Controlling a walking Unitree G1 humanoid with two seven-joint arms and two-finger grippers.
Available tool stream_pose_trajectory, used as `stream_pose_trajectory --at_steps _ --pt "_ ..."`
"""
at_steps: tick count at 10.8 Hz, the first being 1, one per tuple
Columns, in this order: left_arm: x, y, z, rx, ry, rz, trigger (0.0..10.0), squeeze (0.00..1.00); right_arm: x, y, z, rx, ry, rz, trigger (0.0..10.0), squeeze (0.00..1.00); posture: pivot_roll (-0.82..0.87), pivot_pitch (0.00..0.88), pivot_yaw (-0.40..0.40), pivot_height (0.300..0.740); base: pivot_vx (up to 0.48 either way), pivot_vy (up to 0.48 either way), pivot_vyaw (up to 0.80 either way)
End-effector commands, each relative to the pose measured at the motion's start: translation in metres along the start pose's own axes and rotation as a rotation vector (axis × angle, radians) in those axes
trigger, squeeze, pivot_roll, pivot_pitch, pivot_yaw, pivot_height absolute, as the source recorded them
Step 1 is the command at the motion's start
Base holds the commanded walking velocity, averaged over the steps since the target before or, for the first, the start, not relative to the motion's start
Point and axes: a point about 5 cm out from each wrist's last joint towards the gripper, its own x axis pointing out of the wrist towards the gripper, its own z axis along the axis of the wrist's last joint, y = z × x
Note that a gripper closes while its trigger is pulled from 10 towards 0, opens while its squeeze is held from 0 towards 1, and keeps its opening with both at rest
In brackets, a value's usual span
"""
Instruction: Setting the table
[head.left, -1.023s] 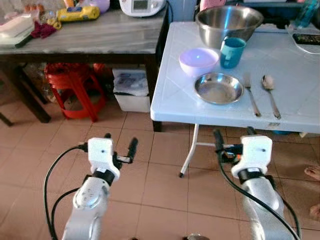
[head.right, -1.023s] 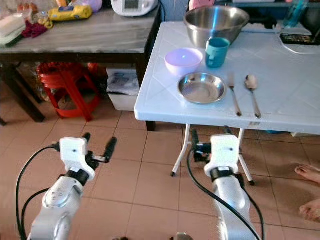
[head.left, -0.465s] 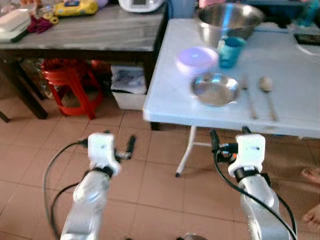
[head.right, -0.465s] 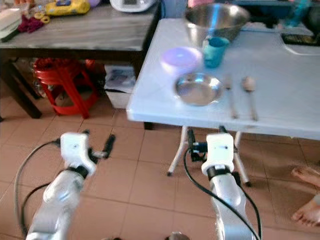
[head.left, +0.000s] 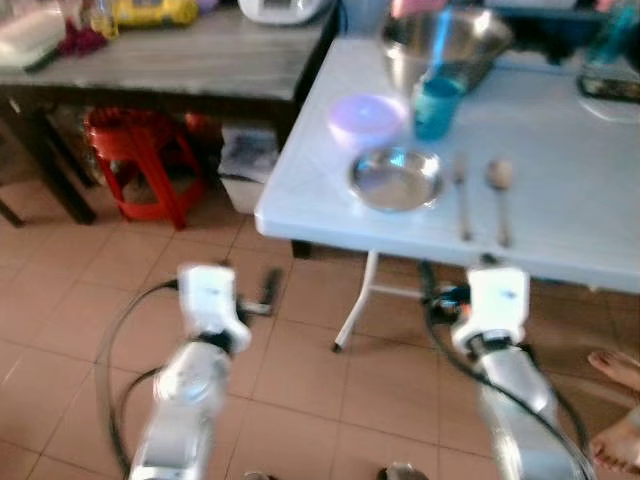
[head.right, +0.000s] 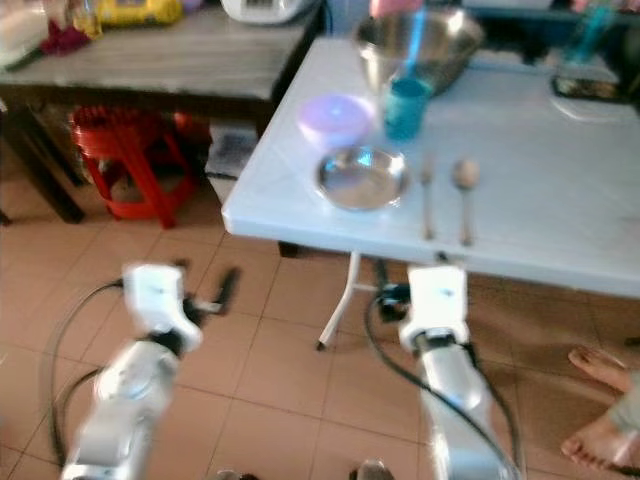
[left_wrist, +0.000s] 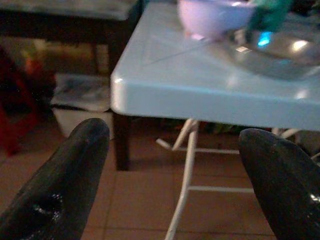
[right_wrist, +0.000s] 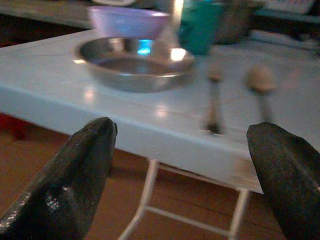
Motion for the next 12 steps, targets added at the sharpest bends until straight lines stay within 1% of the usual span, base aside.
stream_pose_trajectory --at_steps 1,2,3,6,10,12 --pt "-0.001 0.009 0.004 0.017 -0.01 0.013 10.0 0.0 -0.001 0.003 0.001 0.021 -0.004 -0.003 10.0 0.0 -0.1 0.133 0.058 0.74 0.0 0.0 0.0" --pt "-0.002 0.007 0.004 -0.001 -0.015 -0.009 10.0 0.0 -0.002 0.003 0.001 0.03 0.006 -0.013 10.0 0.0 -0.11 0.134 0.061 0.74 0.0 0.0 -0.51" --pt "-0.002 0.004 0.005 -0.017 -0.024 -0.031 10.0 0.0 -0.002 0.002 0.001 0.02 -0.001 -0.017 10.0 0.0 -0.11 0.137 0.063 0.74 0.0 0.0 -0.8" --pt "0.002 -0.001 0.013 -0.024 -0.055 -0.057 10.0 0.0 -0.003 0.002 0.008 0.001 -0.029 -0.01 10.0 0.0 -0.12 0.141 0.065 0.74 0.332 0.0 0.0" --pt "0.001 -0.001 0.012 -0.03 -0.05 -0.064 10.0 0.0 -0.004 0.003 0.01 -0.027 -0.043 0.007 10.0 0.0 -0.12 0.144 0.065 0.74 0.379 0.0 0.0" --pt "0.002 -0.002 0.012 -0.027 -0.048 -0.064 10.0 0.0 -0.004 0.003 0.012 -0.027 -0.048 0.011 10.0 0.0 -0.12 0.146 0.067 0.74 0.362 0.0 0.56"
